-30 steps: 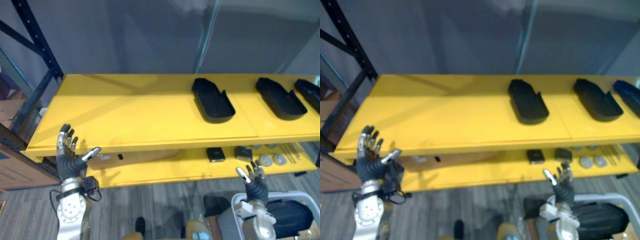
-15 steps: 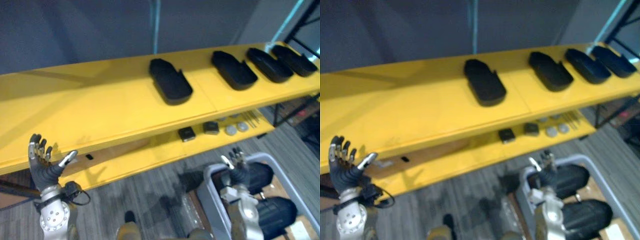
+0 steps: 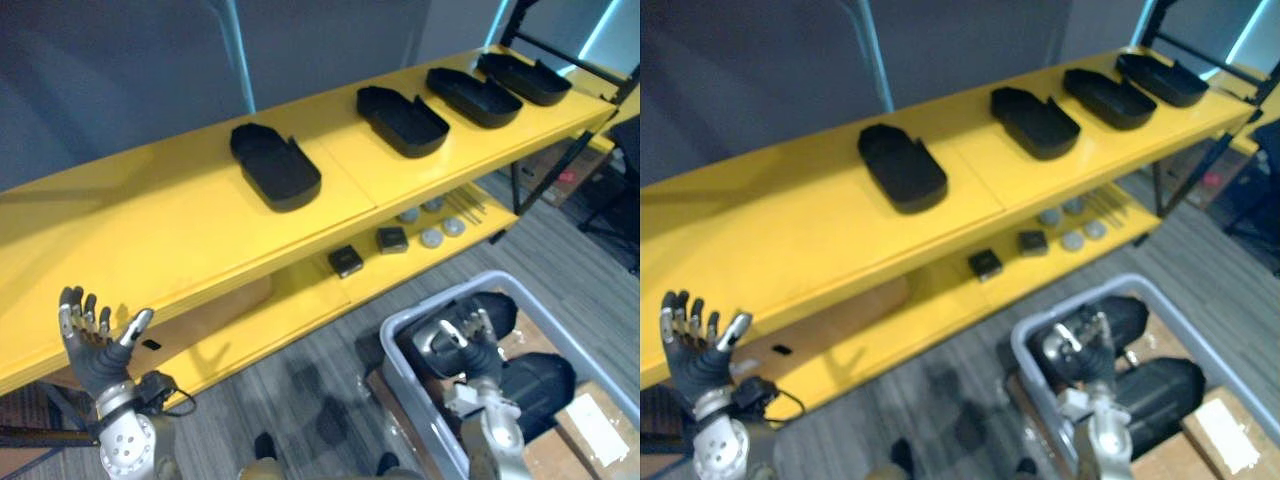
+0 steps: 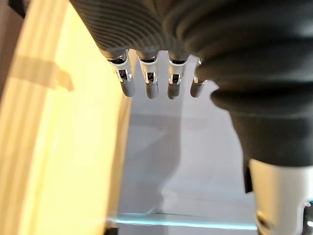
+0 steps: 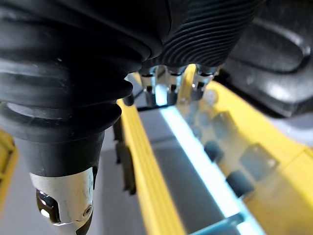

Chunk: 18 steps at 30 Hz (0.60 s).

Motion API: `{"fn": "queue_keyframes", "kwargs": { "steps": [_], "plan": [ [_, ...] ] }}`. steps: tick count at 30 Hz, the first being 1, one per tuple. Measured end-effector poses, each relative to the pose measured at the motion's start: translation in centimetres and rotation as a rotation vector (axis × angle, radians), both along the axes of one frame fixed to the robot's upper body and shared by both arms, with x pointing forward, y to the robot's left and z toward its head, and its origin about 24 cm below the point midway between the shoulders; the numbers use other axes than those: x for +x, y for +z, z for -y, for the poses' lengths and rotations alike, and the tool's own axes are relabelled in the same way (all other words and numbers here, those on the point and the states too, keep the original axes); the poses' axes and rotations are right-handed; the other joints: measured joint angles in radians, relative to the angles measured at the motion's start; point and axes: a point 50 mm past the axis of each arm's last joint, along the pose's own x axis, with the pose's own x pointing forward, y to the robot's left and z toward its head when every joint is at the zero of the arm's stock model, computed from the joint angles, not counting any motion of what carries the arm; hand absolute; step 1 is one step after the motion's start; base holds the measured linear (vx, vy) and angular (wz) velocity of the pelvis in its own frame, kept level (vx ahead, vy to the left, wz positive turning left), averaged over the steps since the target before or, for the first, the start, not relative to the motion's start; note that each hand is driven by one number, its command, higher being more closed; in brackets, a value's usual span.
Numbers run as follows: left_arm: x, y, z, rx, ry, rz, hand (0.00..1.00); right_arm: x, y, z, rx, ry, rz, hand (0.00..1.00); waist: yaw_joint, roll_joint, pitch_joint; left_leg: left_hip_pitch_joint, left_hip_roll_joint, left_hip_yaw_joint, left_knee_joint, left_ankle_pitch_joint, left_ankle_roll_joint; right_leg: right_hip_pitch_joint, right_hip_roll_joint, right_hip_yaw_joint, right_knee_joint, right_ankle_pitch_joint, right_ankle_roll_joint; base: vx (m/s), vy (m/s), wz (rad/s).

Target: Walk over and take plastic housings, then place them on the shelf

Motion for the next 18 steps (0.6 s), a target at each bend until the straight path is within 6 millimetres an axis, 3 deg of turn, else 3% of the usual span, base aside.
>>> {"fn": "queue_keyframes", "kwargs": {
  "steps": [2, 3, 5, 6, 8, 10, 12, 14, 18],
  "plan": [
    [1.0, 0.5, 2.2, 0.011, -0.152, 0.04, 0.0, -0.1, 2.3, 0.2, -0.055, -0.048, 0.103, 0.0, -0.013, -0.002, -0.001, 0.014, 0.002, 0.037, 0.007, -0.018, -0.005, -0.023, -0.001, 0.052, 0.014, 0.001, 0.001, -0.01, 0.037, -0.66],
    [1.9, 0.9, 3.7, 0.015, -0.247, 0.066, 0.0, -0.4, 3.7, 1.0, -0.086, -0.098, 0.168, 0.0, -0.034, -0.005, -0.001, 0.013, 0.001, 0.039, 0.028, -0.037, -0.01, -0.039, -0.002, 0.08, 0.02, 0.004, 0.004, -0.01, 0.037, -0.72],
    [2.9, 1.5, 5.6, 0.016, -0.349, 0.099, 0.0, -1.0, 5.5, 2.4, -0.126, -0.176, 0.247, 0.0, -0.059, -0.01, -0.001, 0.011, 0.0, 0.022, 0.101, -0.099, -0.011, -0.068, 0.004, 0.167, 0.028, 0.013, 0.007, 0.03, 0.05, -1.13],
    [3.1, 1.6, 5.8, 0.013, -0.359, 0.108, 0.0, -1.2, 5.8, 2.8, -0.139, -0.197, 0.26, 0.0, -0.065, -0.009, -0.001, 0.01, -0.002, -0.006, 0.134, -0.129, -0.009, -0.076, 0.011, 0.199, 0.027, 0.018, 0.007, 0.11, -0.034, -1.61],
    [3.2, 1.8, 6.0, 0.011, -0.359, 0.117, 0.0, -1.9, 7.1, 4.3, -0.199, -0.249, 0.303, 0.0, -0.071, 0.017, -0.003, 0.011, 0.005, -0.19, 0.255, -0.265, -0.002, -0.107, 0.062, 0.348, 0.024, 0.038, 0.005, 0.13, -0.11, -1.9],
    [3.2, 1.7, 5.9, 0.001, -0.339, 0.11, 0.0, -2.4, 7.5, 5.0, -0.225, -0.279, 0.319, 0.0, -0.074, 0.033, -0.008, 0.014, -0.001, -0.254, 0.318, -0.351, 0.007, -0.143, 0.096, 0.473, 0.003, 0.063, 0.0, 0.06, -0.046, -1.9],
    [3.3, 1.8, 6.0, -0.008, -0.337, 0.111, 0.0, -3.0, 7.3, 5.1, -0.228, -0.297, 0.312, 0.0, -0.08, 0.026, -0.004, 0.012, -0.006, -0.217, 0.352, -0.388, 0.018, -0.161, 0.099, 0.523, -0.026, 0.093, -0.008, 0.02, 0.015, -1.38],
    [3.6, 1.9, 6.7, -0.01, -0.365, 0.115, 0.0, -3.4, 6.9, 5.2, -0.224, -0.324, 0.292, 0.0, -0.08, 0.013, 0.003, 0.012, -0.01, -0.173, 0.369, -0.4, 0.023, -0.179, 0.097, 0.546, -0.04, 0.117, -0.023, 0.03, 0.017, -0.83],
    [4.5, 2.1, 8.6, -0.007, -0.468, 0.128, 0.0, -3.8, 5.8, 5.5, -0.192, -0.432, 0.246, 0.0, -0.078, -0.002, 0.019, -0.023, -0.019, -0.152, 0.392, -0.408, 0.025, -0.228, 0.095, 0.562, -0.038, 0.156, -0.003, 0.05, -0.05, -0.3]
  ]
}}
